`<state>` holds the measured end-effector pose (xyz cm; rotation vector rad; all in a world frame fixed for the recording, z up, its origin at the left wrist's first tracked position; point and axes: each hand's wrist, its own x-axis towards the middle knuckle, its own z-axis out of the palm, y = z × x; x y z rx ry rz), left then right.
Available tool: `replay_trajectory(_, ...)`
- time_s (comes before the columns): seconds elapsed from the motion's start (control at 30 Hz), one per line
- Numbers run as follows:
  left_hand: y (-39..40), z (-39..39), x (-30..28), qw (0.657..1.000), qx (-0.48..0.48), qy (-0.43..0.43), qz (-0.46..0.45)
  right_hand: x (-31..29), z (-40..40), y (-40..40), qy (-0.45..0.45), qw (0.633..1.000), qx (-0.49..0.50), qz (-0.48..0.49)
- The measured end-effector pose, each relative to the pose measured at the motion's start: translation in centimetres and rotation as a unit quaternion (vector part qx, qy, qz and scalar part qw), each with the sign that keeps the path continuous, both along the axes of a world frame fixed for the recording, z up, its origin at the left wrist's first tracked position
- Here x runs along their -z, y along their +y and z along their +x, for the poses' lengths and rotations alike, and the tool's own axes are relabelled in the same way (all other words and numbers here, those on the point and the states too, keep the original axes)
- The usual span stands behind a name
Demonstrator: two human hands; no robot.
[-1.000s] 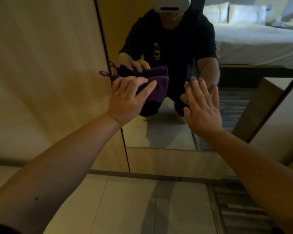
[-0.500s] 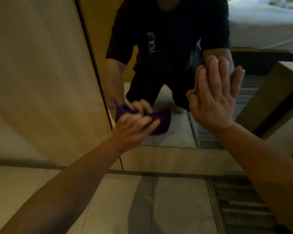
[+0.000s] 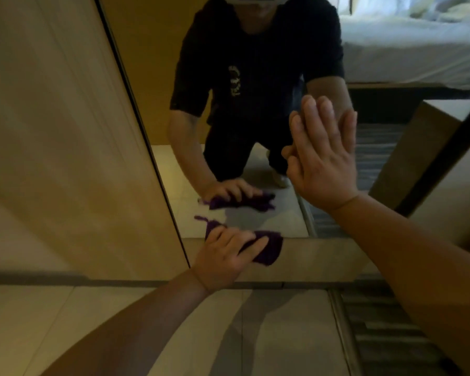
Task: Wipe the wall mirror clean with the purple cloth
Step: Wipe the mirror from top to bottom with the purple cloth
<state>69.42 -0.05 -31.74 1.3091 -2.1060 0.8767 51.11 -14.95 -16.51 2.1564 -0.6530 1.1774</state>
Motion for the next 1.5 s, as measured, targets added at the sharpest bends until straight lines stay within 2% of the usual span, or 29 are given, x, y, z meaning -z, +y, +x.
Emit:
replay_trajectory(0.07,-1.6,-1.2,-5.4,0.995,0.008,0.006,-0.097,-0.6,-1.3,0.7,0.008,0.998,-0.047,0.048)
replay_trajectory(0.13,-3.8,-1.8,-10.0,0.985,-0.001,0.008,-0.172,-1.3,-3.6,1.1,-0.022,0.992,-0.093,0.076)
replay_trajectory(0.2,-6.0,-2.2,-12.7,0.978,-0.013,0.005,-0.207,-1.6,-6.3,0.3,-0.064,0.994,-0.069,0.054)
replay_trajectory(0.27,-7.7,-2.3,-13.1,0.976,-0.027,-0.025,-0.216,-1.1,-8.6,-0.9,-0.07,0.995,-0.013,0.063)
replay_trajectory(0.37,-8.7,-2.7,-10.1,0.971,-0.024,-0.054,-0.23,0.6,-10.4,-2.7,-0.034,0.996,0.035,0.074)
replay_trajectory(0.53,-8.1,-2.2,0.4,0.978,0.023,-0.15,-0.144,2.3,-9.9,-5.6,-0.062,0.998,0.023,-0.007)
replay_trajectory(0.63,-6.5,-1.6,6.1,0.985,0.02,-0.166,-0.036,2.7,-9.9,-6.8,-0.044,0.998,0.032,-0.038)
replay_trajectory(0.77,-4.6,-2.2,7.5,0.991,-0.001,-0.116,0.068,2.5,-10.0,-7.0,-0.032,0.997,0.042,-0.059)
replay_trajectory(0.9,-4.5,-4.2,2.3,0.996,0.03,-0.074,0.046,1.9,-10.5,-5.6,-0.024,0.999,0.027,-0.01)
replay_trajectory(1.07,-8.3,-8.0,-10.4,0.988,0.001,0.027,-0.151,0.4,-12.1,-4.2,-0.001,0.997,-0.034,0.071)
replay_trajectory(1.17,-11.3,-10.1,-14.7,0.976,-0.014,0.041,-0.214,0.4,-14.6,-3.5,-0.056,0.991,-0.038,0.111)
replay_trajectory(1.23,-12.2,-10.7,-13.9,0.976,-0.022,0.007,-0.218,1.4,-16.1,-3.7,-0.069,0.991,0.023,0.112)
replay_trajectory(1.3,-12.2,-11.1,-11.0,0.978,-0.015,-0.035,-0.205,2.7,-17.0,-4.4,-0.043,0.993,0.058,0.091)
replay_trajectory(1.4,-12.1,-11.4,-4.8,0.981,0.006,-0.092,-0.169,4.2,-17.0,-6.1,-0.016,0.996,0.07,0.057)
replay_trajectory(1.5,-12.4,-11.5,1.2,0.984,0.035,-0.128,-0.12,4.9,-16.5,-7.7,-0.036,0.997,0.071,0.022)
